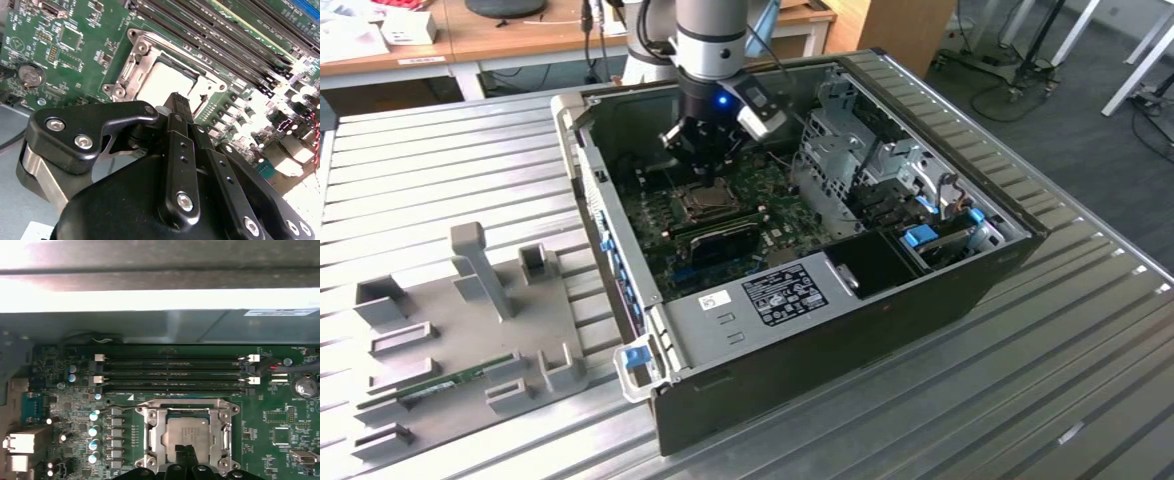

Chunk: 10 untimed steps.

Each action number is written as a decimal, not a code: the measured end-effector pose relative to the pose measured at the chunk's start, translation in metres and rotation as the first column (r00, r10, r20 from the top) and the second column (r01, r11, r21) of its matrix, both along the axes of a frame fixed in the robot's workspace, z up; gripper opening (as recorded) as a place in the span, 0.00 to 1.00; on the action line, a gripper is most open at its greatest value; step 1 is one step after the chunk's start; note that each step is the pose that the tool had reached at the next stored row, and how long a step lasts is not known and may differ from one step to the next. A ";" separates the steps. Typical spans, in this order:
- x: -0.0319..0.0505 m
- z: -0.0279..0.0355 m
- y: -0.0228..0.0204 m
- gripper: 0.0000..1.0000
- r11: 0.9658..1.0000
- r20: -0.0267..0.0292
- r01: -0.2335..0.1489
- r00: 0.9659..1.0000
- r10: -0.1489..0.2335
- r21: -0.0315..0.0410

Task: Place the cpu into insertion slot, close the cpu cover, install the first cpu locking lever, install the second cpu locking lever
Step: 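Close the cpu cover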

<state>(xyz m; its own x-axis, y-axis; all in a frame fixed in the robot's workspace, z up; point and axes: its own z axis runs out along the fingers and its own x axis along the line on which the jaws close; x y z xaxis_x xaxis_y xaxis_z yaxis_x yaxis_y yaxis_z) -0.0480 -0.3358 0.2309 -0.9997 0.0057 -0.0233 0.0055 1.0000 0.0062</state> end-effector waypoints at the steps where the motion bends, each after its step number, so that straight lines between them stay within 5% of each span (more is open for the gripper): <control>1: 0.0010 0.0000 0.0000 0.10 1.000 0.000 0.000 1.000 0.000 0.000; 10: 0.0028 -0.0005 0.0001 0.10 1.000 0.000 0.000 1.000 0.000 0.000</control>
<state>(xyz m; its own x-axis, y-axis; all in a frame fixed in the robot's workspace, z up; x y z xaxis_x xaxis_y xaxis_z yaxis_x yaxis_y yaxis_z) -0.0452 -0.3358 0.2304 -0.9997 0.0058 -0.0235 0.0056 1.0000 0.0063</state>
